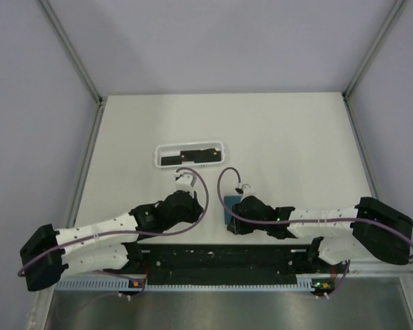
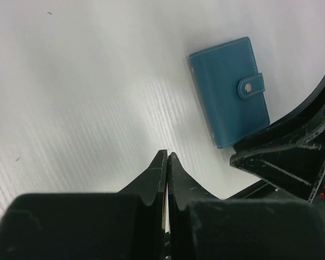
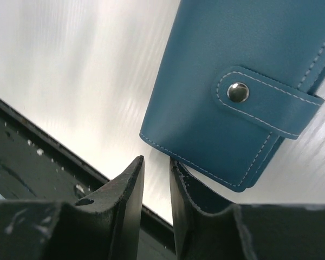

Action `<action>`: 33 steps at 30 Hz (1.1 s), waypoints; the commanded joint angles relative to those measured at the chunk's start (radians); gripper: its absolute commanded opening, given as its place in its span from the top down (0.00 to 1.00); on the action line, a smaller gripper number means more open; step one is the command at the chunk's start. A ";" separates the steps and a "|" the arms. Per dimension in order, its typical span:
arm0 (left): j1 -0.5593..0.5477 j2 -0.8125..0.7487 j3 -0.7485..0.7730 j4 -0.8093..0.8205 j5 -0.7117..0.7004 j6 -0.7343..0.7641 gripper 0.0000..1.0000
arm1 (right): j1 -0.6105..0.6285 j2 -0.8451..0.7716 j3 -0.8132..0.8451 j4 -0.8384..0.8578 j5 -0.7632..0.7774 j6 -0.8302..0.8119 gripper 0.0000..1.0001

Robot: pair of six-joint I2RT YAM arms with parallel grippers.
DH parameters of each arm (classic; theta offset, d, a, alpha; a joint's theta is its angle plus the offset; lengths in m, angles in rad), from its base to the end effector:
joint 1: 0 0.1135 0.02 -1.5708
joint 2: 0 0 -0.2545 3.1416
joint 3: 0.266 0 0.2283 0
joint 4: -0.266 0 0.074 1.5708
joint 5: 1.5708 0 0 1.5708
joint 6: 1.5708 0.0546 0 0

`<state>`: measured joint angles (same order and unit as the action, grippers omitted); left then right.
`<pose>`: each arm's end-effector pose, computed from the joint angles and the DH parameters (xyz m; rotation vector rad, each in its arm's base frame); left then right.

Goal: Put the credit cards into the card holder
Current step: Reset both arms

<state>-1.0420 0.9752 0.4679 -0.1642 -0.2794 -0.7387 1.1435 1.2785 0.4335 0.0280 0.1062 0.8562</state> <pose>0.1129 -0.1633 0.1909 0.1923 2.2872 -0.6565 0.0987 0.2029 0.1387 -0.3108 2.5225 0.7733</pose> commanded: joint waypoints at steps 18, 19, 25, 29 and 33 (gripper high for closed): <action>0.004 -0.148 0.047 -0.218 -0.175 0.001 0.37 | -0.146 -0.327 0.143 -0.172 -0.007 -0.180 0.60; 0.003 -0.151 0.052 -0.228 -0.178 -0.002 0.31 | -0.149 -0.362 0.145 -0.203 0.027 -0.168 0.57; 0.005 -0.161 0.084 -0.307 -0.199 -0.031 0.06 | -0.153 -0.484 0.172 -0.463 0.214 -0.079 0.24; 0.003 -0.164 0.089 -0.336 -0.213 -0.051 0.01 | -0.154 -0.583 0.134 -0.531 0.274 -0.011 0.09; 0.003 -0.156 0.101 -0.376 -0.222 -0.053 0.01 | -0.156 -0.682 0.096 -0.621 0.352 0.084 0.01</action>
<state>-1.0412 0.8249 0.5255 -0.4908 -0.4675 -0.7753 1.0019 0.6819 0.5529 -0.4713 0.3336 0.8303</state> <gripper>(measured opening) 0.987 0.980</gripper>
